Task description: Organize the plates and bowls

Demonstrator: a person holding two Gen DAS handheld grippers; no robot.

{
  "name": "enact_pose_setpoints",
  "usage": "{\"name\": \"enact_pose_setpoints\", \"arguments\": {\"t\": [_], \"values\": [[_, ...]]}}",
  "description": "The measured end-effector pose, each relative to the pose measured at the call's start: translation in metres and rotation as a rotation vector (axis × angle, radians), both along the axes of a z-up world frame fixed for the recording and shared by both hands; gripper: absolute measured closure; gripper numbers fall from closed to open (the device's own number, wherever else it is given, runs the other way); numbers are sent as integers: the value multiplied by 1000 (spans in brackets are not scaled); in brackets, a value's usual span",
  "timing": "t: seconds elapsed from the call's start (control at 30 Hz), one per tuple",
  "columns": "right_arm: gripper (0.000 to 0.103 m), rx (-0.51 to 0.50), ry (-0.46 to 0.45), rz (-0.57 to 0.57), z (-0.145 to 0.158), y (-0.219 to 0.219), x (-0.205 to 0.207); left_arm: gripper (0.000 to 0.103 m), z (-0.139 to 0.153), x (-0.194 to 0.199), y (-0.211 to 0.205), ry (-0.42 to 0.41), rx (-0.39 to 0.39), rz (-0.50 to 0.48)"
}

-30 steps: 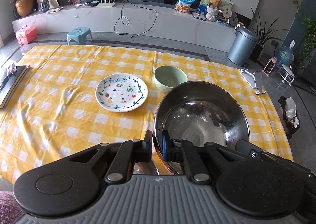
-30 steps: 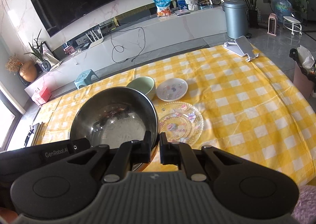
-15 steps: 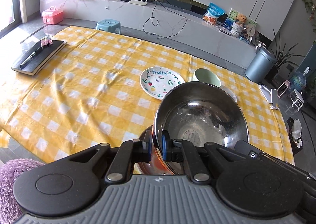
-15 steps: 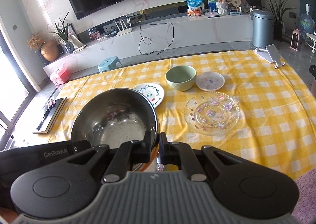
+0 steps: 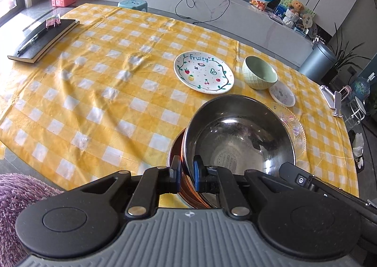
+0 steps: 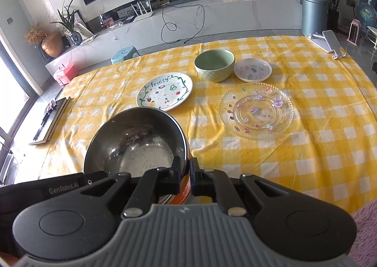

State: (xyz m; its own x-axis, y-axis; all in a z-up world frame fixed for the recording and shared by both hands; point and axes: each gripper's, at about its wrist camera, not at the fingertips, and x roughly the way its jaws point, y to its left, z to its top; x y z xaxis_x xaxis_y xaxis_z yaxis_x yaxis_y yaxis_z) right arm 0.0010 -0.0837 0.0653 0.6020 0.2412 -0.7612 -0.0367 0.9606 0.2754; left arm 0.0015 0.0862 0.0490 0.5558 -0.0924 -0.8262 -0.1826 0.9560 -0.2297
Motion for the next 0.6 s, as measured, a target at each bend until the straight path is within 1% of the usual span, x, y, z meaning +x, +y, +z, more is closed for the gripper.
{"name": "enact_pose_setpoints", "arguments": {"t": [0.37, 0.6], "values": [[98, 13, 47, 3, -19, 0, 12, 91, -15, 7, 3, 39, -3, 11], [98, 18, 60, 5, -25, 1, 15, 91, -20, 11, 3, 51, 18, 10]]}}
